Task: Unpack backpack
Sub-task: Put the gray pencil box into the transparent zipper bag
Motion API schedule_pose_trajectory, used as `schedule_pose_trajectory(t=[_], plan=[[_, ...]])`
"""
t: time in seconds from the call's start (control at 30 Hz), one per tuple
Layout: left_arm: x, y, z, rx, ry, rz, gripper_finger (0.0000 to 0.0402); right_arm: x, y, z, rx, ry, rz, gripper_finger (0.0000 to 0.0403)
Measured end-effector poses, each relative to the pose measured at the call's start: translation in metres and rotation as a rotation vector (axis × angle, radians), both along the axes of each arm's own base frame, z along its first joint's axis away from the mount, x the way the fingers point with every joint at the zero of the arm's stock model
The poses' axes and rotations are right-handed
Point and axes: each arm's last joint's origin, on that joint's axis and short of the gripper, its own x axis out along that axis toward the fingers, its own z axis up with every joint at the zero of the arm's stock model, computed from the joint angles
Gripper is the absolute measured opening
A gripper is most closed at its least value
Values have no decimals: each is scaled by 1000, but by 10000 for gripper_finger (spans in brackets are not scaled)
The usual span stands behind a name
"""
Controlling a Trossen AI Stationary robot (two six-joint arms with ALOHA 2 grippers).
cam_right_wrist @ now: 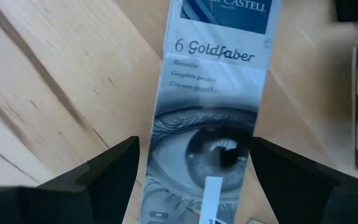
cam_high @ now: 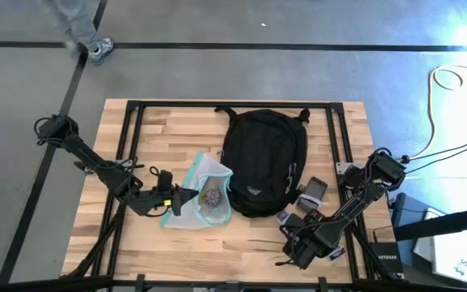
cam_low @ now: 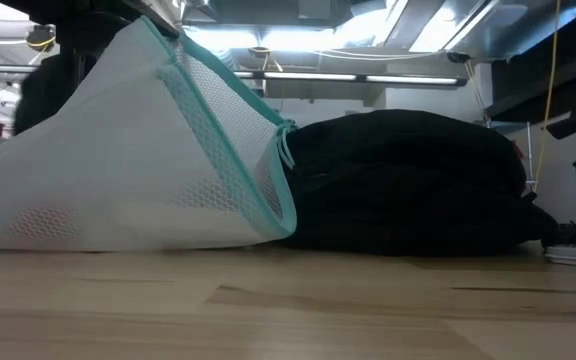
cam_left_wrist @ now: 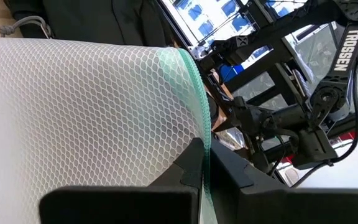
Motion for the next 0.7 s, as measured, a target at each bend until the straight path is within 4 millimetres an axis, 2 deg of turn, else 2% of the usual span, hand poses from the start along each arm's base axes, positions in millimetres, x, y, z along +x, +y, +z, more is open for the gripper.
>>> schedule_pose_trajectory(t=[0.7], plan=[[0,0,0,4,2,-1,1,-3,-5,-5,-7,20,13,289]])
